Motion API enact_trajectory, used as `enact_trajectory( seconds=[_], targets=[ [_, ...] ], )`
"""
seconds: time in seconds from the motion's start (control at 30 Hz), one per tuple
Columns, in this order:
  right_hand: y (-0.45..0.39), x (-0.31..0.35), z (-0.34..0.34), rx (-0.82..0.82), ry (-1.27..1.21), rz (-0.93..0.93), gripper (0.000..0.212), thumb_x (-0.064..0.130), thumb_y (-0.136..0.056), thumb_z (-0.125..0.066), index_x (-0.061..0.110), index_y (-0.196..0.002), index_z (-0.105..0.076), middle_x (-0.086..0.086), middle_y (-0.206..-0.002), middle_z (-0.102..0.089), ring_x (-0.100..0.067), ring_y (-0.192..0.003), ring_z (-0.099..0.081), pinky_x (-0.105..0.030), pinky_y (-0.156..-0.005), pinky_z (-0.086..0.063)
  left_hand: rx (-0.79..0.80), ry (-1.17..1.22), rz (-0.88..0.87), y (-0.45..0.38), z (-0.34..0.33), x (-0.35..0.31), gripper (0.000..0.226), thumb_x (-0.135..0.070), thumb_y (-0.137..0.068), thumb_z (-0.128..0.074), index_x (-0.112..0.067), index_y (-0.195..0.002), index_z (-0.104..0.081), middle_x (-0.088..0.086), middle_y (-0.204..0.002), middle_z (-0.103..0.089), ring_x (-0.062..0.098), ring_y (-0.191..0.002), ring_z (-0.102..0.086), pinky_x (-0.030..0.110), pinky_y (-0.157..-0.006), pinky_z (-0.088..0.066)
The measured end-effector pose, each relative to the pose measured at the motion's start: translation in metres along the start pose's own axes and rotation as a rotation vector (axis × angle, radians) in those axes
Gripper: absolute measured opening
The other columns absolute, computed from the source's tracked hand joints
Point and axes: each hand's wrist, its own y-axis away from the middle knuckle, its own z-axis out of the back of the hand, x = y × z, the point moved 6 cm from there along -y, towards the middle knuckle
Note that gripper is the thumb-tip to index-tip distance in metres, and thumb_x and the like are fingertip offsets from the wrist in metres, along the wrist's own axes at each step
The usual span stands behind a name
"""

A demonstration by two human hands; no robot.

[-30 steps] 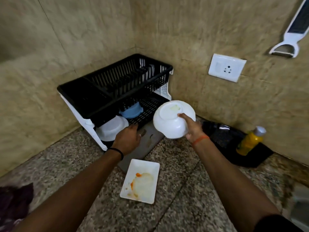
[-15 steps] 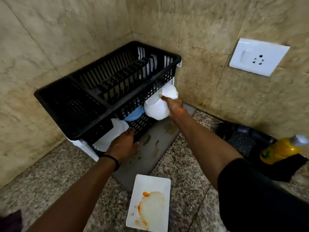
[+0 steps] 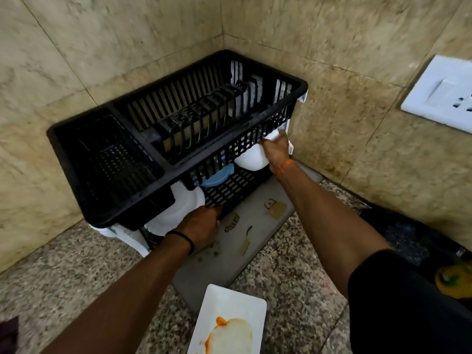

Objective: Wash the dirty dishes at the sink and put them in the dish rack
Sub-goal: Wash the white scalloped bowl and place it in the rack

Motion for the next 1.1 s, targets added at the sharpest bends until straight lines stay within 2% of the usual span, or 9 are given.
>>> enact_trajectory(
  seconds=[0.33,0.43,0.53,0.6,0.67,0.77,0.9,1.0,1.1],
  targets=[
    [-0.021,-0.018,-0.027,0.022,-0.053,-0.022,0.029,0.006,-0.088,-0.058,0.002,-0.115,-0.048,-0.009,-0.103,-0.060,-0.020,-0.097,-0.054,-0.028,-0.086,-0.046,0.069,0.022,0.011,-0.012,0.004,0.001,0.045,-0.017,-0.101,-0.042,-0.009,-0.146,-0.037,0.019,-0.142,-0.045,0.031,-0.126,-0.048,0.031,-0.100,-0.041],
    [-0.023,-0.016,-0.028,0.086,-0.050,-0.006,0.044,0.009,-0.087,-0.060,-0.006,-0.125,-0.042,-0.012,-0.111,-0.056,-0.019,-0.102,-0.051,-0.026,-0.088,-0.043,0.066,0.026,0.008,-0.012,0.007,-0.001,0.047,-0.018,-0.101,-0.043,-0.011,-0.147,-0.037,0.019,-0.144,-0.043,0.031,-0.127,-0.047,0.031,-0.101,-0.041],
    [-0.028,-0.027,-0.029,0.082,-0.006,0.014,0.068,0.029,-0.070,-0.063,-0.011,-0.122,-0.046,-0.020,-0.119,-0.060,-0.027,-0.104,-0.057,-0.035,-0.094,-0.048,0.061,0.035,0.006,-0.011,0.009,0.000,0.045,-0.018,-0.100,-0.044,-0.011,-0.144,-0.041,0.017,-0.143,-0.044,0.030,-0.126,-0.048,0.028,-0.099,-0.041],
    [-0.024,-0.028,-0.030,0.079,-0.008,0.003,0.062,0.018,-0.078,-0.067,-0.013,-0.127,-0.042,-0.023,-0.125,-0.058,-0.033,-0.113,-0.057,-0.040,-0.103,-0.045,0.056,0.038,0.001,-0.010,0.010,0.000,0.044,-0.018,-0.100,-0.044,-0.011,-0.143,-0.043,0.018,-0.142,-0.045,0.030,-0.125,-0.048,0.029,-0.098,-0.041],
    [-0.016,-0.021,-0.028,0.050,0.008,0.000,0.057,0.009,-0.086,-0.066,-0.008,-0.132,-0.035,-0.019,-0.131,-0.053,-0.030,-0.121,-0.053,-0.032,-0.106,-0.040,0.051,0.041,-0.002,-0.009,0.010,0.000,0.044,-0.019,-0.100,-0.044,-0.012,-0.143,-0.043,0.018,-0.141,-0.046,0.030,-0.125,-0.049,0.029,-0.098,-0.041],
    [-0.013,-0.022,-0.024,0.018,0.036,0.036,0.070,0.011,-0.082,-0.073,-0.002,-0.137,-0.031,-0.016,-0.133,-0.050,-0.025,-0.124,-0.049,-0.023,-0.104,-0.036,0.044,0.043,-0.002,-0.009,0.008,0.000,0.042,-0.018,-0.101,-0.043,-0.012,-0.142,-0.044,0.018,-0.140,-0.047,0.030,-0.124,-0.049,0.029,-0.097,-0.042],
    [-0.003,-0.029,-0.017,0.003,0.143,0.065,0.089,0.013,-0.071,-0.082,0.003,-0.142,-0.030,-0.016,-0.142,-0.043,-0.028,-0.132,-0.041,-0.039,-0.115,-0.031,0.027,0.051,0.006,-0.008,0.008,0.000,0.040,-0.018,-0.100,-0.043,-0.011,-0.139,-0.048,0.018,-0.137,-0.049,0.030,-0.122,-0.051,0.030,-0.096,-0.043],
    [0.017,-0.029,-0.012,0.002,0.232,0.101,0.090,0.014,-0.075,-0.079,0.003,-0.146,-0.024,-0.016,-0.150,-0.031,-0.028,-0.140,-0.030,-0.035,-0.118,-0.024,0.032,0.062,0.005,-0.007,0.008,0.000,0.042,-0.018,-0.100,-0.043,-0.012,-0.142,-0.044,0.018,-0.139,-0.048,0.030,-0.123,-0.050,0.029,-0.097,-0.042],
    [0.049,-0.029,-0.008,-0.037,0.242,0.181,0.082,0.011,-0.075,-0.076,0.000,-0.143,-0.031,-0.018,-0.145,-0.036,-0.030,-0.136,-0.034,-0.032,-0.115,-0.028,0.041,0.076,0.016,-0.003,0.008,0.000,0.045,-0.019,-0.101,-0.043,-0.015,-0.146,-0.039,0.017,-0.141,-0.045,0.029,-0.125,-0.048,0.027,-0.098,-0.041]
  ],
)
